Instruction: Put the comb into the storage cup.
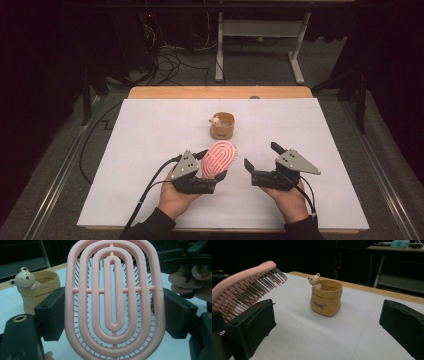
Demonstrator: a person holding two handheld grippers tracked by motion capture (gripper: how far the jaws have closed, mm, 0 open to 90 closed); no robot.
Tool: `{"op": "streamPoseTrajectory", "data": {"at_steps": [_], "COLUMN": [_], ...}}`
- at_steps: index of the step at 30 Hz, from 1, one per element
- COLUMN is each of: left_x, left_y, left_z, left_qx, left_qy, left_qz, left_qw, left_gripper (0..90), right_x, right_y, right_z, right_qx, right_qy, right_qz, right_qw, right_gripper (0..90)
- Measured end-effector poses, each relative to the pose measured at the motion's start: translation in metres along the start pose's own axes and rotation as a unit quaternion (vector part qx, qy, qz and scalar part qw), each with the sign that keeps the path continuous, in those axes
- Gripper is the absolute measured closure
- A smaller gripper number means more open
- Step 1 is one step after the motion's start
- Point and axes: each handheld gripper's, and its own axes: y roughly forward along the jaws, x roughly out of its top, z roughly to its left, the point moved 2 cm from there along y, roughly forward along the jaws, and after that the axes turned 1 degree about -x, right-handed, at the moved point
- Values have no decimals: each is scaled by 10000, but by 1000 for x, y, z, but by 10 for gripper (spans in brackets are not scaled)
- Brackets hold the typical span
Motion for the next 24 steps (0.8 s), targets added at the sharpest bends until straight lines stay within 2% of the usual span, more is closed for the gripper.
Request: {"op": "streamPoseTrajectory", "data": {"at_steps": [3,12,19,24], "left_x": [1,1,1,0], "left_y": [0,1,3,7], "left_z": [-1,-1,-5,-11], "left_qx": [-4,51,76,44], "left_qy": [27,50,117,194], "left_qz": [-2,4,27,64], "left_qw": [10000,10000,9999,9998], "left_gripper": [182,182,182,182], "right_x": [2,10,20,24], "right_y": [0,-4,-8,-8], "right_z": [3,8,16,23], "right_qx": [27,161,444,566], "right_qy": [-52,16,226,206], "right_qz": [-11,-107,-278,-292], "right_qw": [10000,9998,9984,9978], "right_gripper": [6,7,7,7]}}
